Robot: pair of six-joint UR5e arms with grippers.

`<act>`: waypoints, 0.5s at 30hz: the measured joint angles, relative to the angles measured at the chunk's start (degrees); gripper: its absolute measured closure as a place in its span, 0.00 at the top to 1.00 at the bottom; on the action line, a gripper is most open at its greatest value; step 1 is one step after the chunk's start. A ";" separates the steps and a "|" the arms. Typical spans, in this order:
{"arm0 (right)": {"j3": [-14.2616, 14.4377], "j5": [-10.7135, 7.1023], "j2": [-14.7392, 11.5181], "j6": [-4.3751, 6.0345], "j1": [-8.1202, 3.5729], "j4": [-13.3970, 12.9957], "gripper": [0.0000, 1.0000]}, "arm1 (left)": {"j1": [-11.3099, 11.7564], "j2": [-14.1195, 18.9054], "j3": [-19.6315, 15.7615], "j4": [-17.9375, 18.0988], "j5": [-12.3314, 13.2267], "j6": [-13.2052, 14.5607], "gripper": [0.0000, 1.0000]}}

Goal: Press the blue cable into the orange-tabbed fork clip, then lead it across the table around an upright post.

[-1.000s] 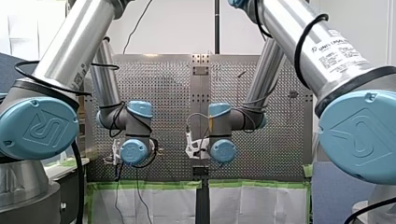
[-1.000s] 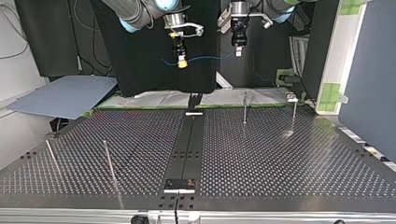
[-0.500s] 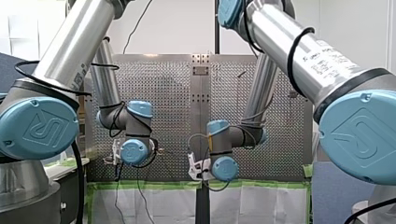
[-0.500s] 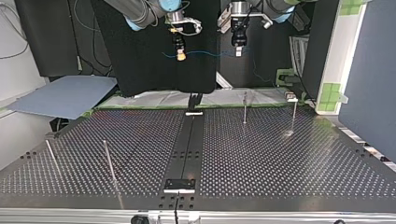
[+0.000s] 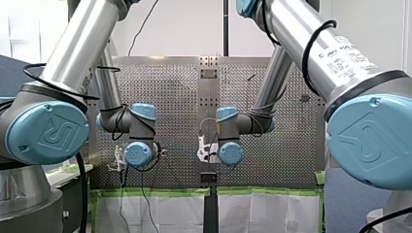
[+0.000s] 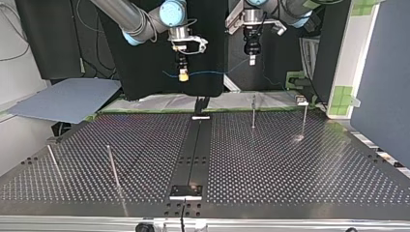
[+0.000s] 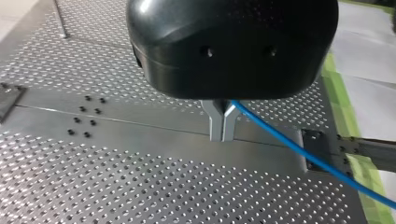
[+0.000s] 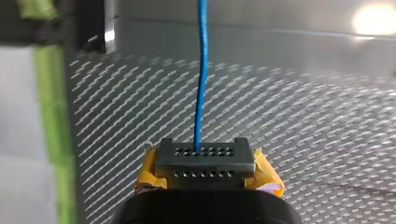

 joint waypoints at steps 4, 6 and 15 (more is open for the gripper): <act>-0.39 -2.26 -2.29 0.62 -0.36 0.68 0.00 | 0.60 2.41 0.01 -2.03 1.85 -2.42 0.00; -0.45 -3.53 -3.57 0.89 -0.90 1.35 0.00 | 0.77 3.40 0.01 -2.04 2.37 -3.51 0.00; -2.89 -8.13 -4.38 1.15 -1.52 0.55 0.00 | 2.09 0.85 0.28 -0.16 3.99 -7.72 0.00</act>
